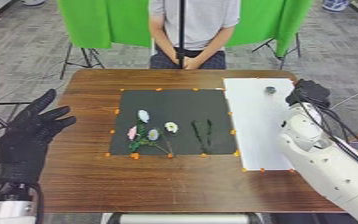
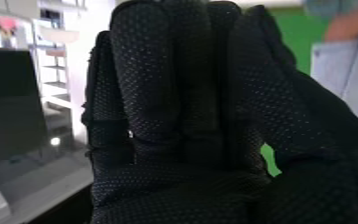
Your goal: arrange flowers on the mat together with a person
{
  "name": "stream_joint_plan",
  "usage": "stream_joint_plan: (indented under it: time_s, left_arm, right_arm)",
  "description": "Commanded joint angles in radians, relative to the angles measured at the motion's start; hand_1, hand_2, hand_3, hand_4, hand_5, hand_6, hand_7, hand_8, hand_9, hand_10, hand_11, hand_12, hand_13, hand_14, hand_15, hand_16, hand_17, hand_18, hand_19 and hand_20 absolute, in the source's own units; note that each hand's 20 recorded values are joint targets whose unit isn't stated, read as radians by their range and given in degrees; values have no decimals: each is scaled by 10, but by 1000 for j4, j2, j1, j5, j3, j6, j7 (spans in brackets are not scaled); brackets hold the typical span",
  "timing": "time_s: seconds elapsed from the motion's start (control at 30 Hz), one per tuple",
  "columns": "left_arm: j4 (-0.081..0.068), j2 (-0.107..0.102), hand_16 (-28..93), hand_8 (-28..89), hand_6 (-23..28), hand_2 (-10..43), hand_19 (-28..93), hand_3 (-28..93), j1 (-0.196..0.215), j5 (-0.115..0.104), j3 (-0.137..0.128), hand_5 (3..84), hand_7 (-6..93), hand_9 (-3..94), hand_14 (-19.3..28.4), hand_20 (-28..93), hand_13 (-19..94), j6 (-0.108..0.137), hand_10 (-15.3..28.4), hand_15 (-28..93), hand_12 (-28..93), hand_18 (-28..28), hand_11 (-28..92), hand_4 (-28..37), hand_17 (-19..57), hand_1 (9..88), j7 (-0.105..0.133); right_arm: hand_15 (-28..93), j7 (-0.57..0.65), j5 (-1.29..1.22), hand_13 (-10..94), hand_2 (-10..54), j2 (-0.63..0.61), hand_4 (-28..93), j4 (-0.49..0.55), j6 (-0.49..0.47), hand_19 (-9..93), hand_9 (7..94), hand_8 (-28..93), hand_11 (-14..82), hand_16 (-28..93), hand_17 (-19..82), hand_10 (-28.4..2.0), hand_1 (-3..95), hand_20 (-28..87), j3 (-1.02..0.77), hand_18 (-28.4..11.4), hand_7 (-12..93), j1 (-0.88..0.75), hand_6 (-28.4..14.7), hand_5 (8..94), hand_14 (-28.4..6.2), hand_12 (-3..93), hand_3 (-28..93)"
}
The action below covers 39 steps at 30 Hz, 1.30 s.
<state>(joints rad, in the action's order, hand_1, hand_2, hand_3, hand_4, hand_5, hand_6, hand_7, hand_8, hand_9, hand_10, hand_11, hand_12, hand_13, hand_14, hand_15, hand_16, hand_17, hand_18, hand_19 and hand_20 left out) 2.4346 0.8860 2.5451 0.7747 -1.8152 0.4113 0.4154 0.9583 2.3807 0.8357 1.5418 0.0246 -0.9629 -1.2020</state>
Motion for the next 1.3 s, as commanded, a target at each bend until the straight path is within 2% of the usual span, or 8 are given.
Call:
stream_joint_plan:
  time_s: [0.03, 0.17, 0.4, 0.6, 0.73, 0.9, 0.97, 1.3]
  left_arm:
    - [-6, 1, -103, -110, 57, 67, 515, 762, -3, 0, 11, 330, 154, 355, 284, 142, 260, -3, 196, 562, 108, 241, 252, -283, -87, 171, -13]
    - [-4, -3, -102, -110, 57, 66, 514, 763, 1, 0, 5, 330, 154, 355, 283, 142, 259, 1, 197, 563, 108, 241, 252, -283, -88, 172, -9]
    - [-8, 4, -103, -110, 57, 64, 515, 764, -4, 4, 2, 331, 154, 356, 283, 142, 259, -9, 197, 563, 108, 240, 254, -283, -87, 174, -14]
    - [-10, 10, -102, -110, 57, 62, 515, 767, 6, -1, -2, 331, 155, 358, 284, 142, 260, -13, 197, 564, 108, 240, 256, -283, -87, 175, -14]
    - [-13, 9, -103, -110, 57, 62, 515, 767, -7, 1, 5, 331, 155, 358, 284, 142, 260, -17, 197, 564, 108, 241, 256, -283, -87, 176, -19]
    - [-15, 14, -103, -111, 58, 62, 515, 767, -14, 9, 5, 333, 156, 359, 283, 142, 261, -26, 197, 564, 107, 241, 256, -283, -87, 177, -30]
    - [-15, 14, -103, -111, 58, 62, 515, 767, -15, 7, 9, 332, 156, 359, 283, 142, 261, -26, 197, 564, 107, 241, 256, -283, -87, 177, -30]
    - [-13, 7, -103, -111, 58, 62, 515, 767, -4, -1, 19, 332, 155, 359, 283, 142, 261, -10, 197, 565, 107, 240, 256, -283, -87, 177, -11]
  right_arm:
    - [564, -47, -96, 665, -95, 0, -276, -69, -99, 789, 642, -108, 190, 135, 273, -178, 436, -36, 29, -235, 123, 120, -31, 550, -131, 150, 740]
    - [565, -51, -149, 626, -95, 19, -282, -134, -177, 779, 567, -103, 149, 116, 254, -204, 413, -27, 42, -253, 93, 165, -30, 442, -152, 137, 748]
    - [560, -38, -204, 615, -95, 28, -282, -175, -236, 765, 540, -99, 121, 100, 246, -215, 409, -17, -3, -260, 93, 141, -11, 423, -163, 131, 734]
    - [551, -119, -283, 584, -95, 58, -282, -213, -373, 740, 512, -111, 108, 96, 237, -171, 427, -6, -52, -255, 110, 143, 25, 443, -162, 134, 736]
    - [542, -148, -266, 580, -95, 58, -283, -211, -335, 712, 529, -124, 101, 97, 226, -151, 443, 28, -59, -257, 130, 108, 44, 487, -156, 137, 733]
    - [498, -171, -197, 667, -95, 51, -282, -223, -207, 697, 699, -76, 133, 159, 258, -99, 533, 80, -18, -227, 142, 88, 55, 688, -94, 151, 646]
    - [470, -186, -160, 727, -95, 45, -282, -226, -147, 707, 824, -18, 67, 236, 292, -70, 591, 85, 0, -193, 141, 79, 52, 797, -53, 258, 586]
    - [473, -224, -78, 805, -95, 23, -283, -201, 69, 754, 932, 18, 87, 282, 326, -53, 642, 78, 33, -134, 158, 62, 41, 861, -11, 344, 560]
